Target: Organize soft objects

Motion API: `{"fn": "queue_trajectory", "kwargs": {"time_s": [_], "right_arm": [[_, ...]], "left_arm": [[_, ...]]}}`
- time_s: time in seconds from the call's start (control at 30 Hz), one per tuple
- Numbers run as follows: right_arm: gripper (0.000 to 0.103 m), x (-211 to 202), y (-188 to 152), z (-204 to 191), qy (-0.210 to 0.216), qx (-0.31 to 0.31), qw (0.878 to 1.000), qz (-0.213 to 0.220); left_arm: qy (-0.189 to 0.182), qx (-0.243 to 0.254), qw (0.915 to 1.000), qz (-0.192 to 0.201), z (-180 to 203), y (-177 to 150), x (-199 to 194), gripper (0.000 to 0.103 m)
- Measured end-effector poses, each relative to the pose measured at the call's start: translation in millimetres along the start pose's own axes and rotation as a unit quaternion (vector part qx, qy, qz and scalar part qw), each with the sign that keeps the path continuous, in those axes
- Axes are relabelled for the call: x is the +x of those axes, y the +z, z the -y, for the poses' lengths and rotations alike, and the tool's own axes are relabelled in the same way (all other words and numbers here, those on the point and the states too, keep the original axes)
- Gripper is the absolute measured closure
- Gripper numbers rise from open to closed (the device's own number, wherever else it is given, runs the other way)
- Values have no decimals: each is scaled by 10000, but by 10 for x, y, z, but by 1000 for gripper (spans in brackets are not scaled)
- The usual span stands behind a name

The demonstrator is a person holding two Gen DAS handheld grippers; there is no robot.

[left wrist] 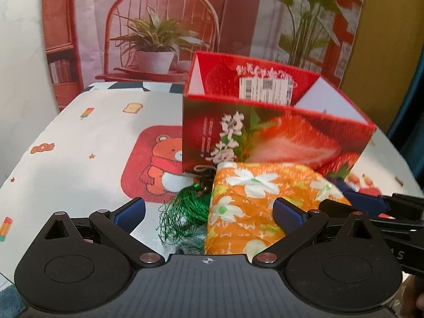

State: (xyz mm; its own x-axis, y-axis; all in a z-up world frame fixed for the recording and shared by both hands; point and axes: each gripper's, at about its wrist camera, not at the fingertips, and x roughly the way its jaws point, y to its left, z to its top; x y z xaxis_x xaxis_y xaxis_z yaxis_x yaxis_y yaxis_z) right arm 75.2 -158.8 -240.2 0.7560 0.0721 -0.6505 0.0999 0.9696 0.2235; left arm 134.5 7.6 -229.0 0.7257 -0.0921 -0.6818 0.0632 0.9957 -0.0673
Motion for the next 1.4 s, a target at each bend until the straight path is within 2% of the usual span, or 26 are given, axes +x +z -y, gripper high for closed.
{"fn": "queue_trajectory", "kwargs": {"time_s": [0.23,0.6,0.8,1.17,1.4], "right_arm": [[63,51,-115,-7,7,-153,9999,56],[63,90,-210,-20,15,-222,9996,166],[63,97,-224,-19,30,-216,9996,194],[63,98,-224,-21,25,-214,9996,190],[63,98,-222,-18,26,-207,9996,185]], "left_arm": [[-25,49,10000,-69,17,-150,166,0],[-351,-413,9982,-270,-133,-342,411,0],[-488,-630,9959,-437,-178,-342,494,0],[-584,-743,9938,-590,-210,-329,530,0],[-493,-548,9957,-553,-161,-299,496,0]]}}
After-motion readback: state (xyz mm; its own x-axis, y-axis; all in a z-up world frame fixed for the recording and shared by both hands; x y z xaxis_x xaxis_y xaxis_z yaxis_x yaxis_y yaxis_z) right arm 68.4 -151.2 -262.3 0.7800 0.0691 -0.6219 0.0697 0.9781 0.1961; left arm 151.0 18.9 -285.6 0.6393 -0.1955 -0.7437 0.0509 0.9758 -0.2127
